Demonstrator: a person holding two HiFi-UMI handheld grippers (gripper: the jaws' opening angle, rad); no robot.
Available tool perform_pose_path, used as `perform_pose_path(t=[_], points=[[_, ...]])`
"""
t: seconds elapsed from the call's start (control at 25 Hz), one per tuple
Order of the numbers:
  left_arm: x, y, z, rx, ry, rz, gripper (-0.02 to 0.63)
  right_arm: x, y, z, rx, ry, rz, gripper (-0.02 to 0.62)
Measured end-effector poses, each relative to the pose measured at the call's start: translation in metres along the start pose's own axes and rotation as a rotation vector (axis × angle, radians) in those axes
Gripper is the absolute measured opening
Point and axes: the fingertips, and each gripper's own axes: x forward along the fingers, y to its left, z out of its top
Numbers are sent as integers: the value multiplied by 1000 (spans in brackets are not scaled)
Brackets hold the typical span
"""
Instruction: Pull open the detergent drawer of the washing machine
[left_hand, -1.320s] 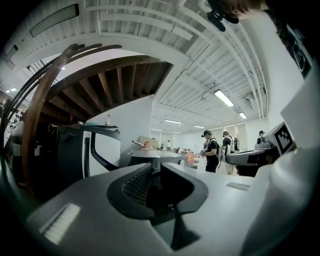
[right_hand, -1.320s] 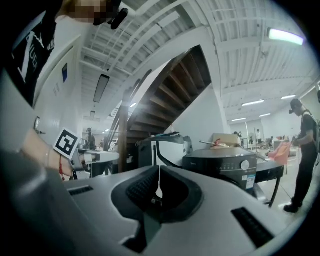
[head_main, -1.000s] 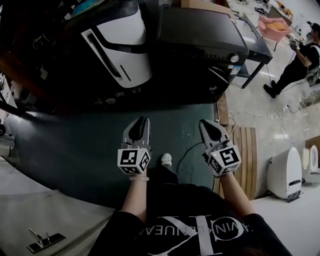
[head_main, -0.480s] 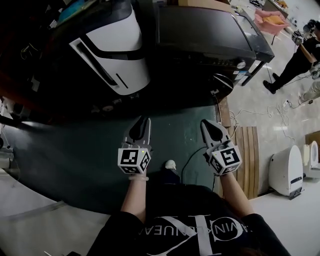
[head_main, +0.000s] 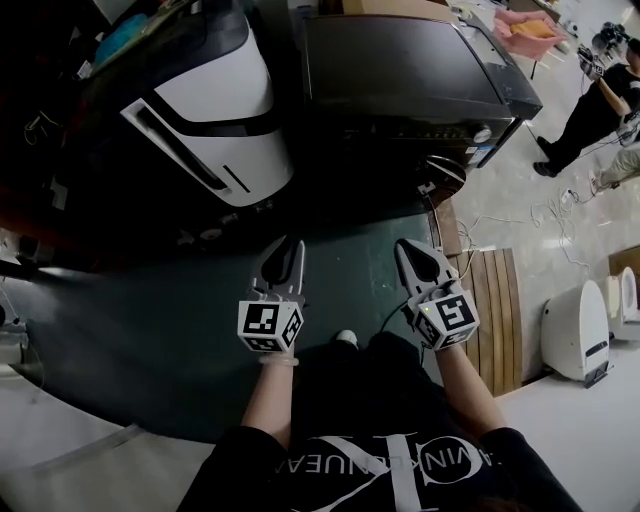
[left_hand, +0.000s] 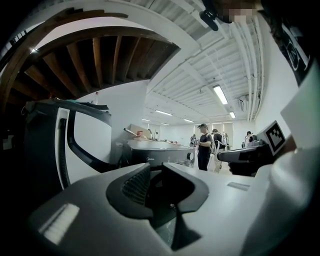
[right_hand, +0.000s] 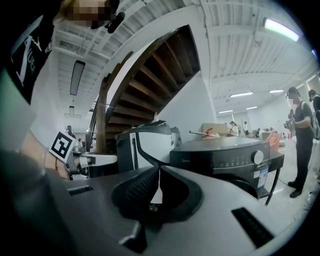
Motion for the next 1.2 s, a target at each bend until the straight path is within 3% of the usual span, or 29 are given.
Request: perform_pose_path(t=[0.32,0.72,1.2], points=[[34,-11,-6,-12,16,-65,58,18,-18,0,-13,14,-5,14],[92,11,-9,-68,42,-61,58,72,-47,-2,-7,38,40,14],[179,6,-37,-133,83,-130,58,129,-89,-31,27,99,81,14]])
